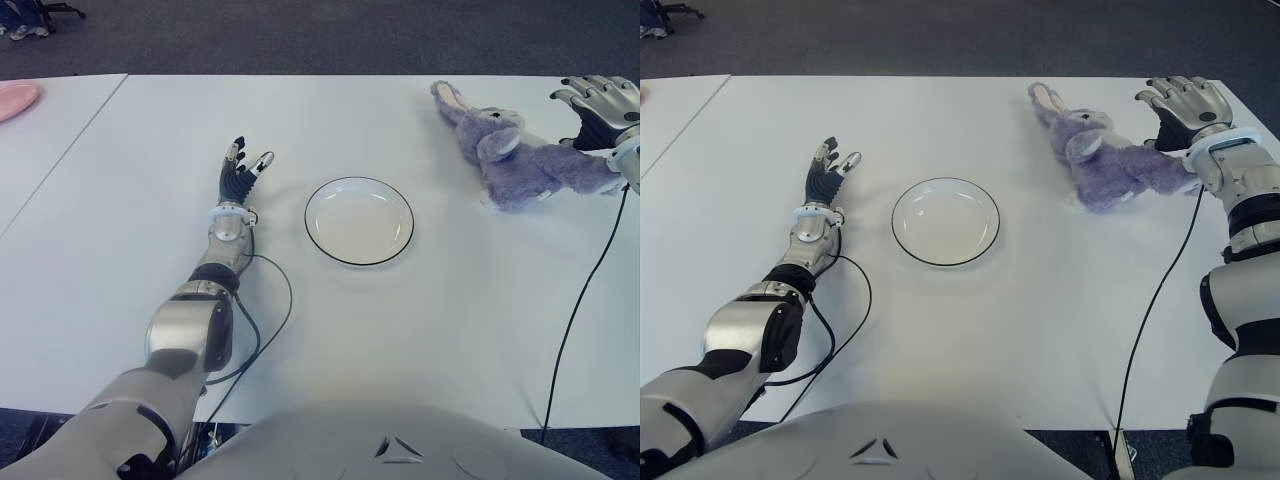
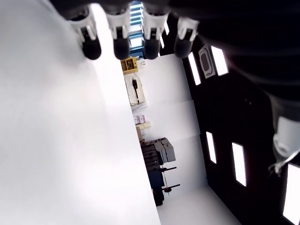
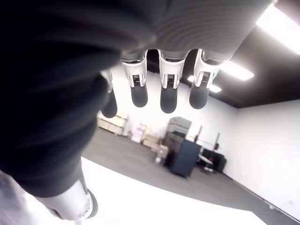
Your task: Put the doll into the plate.
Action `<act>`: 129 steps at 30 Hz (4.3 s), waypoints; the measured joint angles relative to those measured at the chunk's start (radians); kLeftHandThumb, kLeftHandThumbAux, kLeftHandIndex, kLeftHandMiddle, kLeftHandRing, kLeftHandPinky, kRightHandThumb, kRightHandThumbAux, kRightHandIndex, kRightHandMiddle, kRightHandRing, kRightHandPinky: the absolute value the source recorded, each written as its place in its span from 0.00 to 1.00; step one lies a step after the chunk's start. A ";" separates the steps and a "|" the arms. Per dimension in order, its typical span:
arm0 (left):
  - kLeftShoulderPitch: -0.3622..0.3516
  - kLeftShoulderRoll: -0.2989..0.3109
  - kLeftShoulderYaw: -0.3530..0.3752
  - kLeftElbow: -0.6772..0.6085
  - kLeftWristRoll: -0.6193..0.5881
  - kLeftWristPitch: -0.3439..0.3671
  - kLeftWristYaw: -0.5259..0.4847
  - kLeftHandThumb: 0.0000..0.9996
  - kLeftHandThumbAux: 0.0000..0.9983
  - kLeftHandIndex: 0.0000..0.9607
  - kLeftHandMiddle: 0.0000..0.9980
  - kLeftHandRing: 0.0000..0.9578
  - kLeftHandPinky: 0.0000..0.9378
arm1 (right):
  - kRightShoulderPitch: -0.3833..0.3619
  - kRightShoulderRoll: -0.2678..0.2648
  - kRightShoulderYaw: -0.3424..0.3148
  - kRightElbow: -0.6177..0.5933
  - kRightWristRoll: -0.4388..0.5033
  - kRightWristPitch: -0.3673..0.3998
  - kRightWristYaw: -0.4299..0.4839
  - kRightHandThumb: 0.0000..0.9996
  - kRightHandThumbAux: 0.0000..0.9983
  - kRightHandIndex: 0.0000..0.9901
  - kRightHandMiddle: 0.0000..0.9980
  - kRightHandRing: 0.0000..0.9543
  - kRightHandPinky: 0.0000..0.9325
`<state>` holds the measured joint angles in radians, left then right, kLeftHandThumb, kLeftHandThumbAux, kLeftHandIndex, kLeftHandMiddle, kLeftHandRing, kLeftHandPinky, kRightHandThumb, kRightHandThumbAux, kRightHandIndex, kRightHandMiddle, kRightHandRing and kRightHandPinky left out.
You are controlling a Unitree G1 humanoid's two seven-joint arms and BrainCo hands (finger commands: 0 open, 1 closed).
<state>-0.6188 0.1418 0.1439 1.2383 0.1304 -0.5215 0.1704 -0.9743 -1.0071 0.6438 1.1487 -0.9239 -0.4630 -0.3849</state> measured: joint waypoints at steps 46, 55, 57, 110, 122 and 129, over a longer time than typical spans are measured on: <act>0.001 0.000 -0.005 0.000 0.009 0.000 0.000 0.00 0.50 0.03 0.06 0.06 0.06 | 0.354 -0.196 -0.317 -0.662 0.094 -0.103 0.254 0.30 0.79 0.11 0.04 0.05 0.11; 0.001 0.000 -0.004 0.000 0.009 0.000 0.000 0.00 0.51 0.03 0.06 0.05 0.05 | 0.371 -0.196 -0.353 -0.695 0.096 -0.108 0.285 0.28 0.79 0.10 0.04 0.06 0.11; 0.001 0.000 -0.004 0.000 0.009 0.000 0.000 0.00 0.51 0.03 0.06 0.05 0.05 | 0.375 -0.196 -0.358 -0.701 0.097 -0.108 0.293 0.28 0.80 0.10 0.04 0.05 0.11; 0.001 0.001 -0.001 0.000 0.015 0.000 -0.001 0.00 0.52 0.03 0.06 0.06 0.05 | 0.552 -0.112 -0.388 -0.547 0.156 -0.063 0.359 0.33 0.77 0.11 0.02 0.09 0.23; 0.002 0.001 0.003 0.000 0.011 0.000 -0.007 0.00 0.52 0.02 0.07 0.05 0.02 | 0.546 -0.090 -0.382 -0.474 0.179 -0.060 0.314 0.34 0.76 0.14 0.03 0.09 0.18; 0.002 0.001 0.003 0.000 0.007 0.000 -0.008 0.00 0.52 0.04 0.07 0.05 0.02 | 0.525 -0.078 -0.363 -0.399 0.174 -0.062 0.243 0.50 0.74 0.29 0.17 0.28 0.39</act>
<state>-0.6172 0.1427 0.1468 1.2384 0.1378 -0.5217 0.1620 -0.4494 -1.0852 0.2809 0.7498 -0.7496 -0.5249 -0.1423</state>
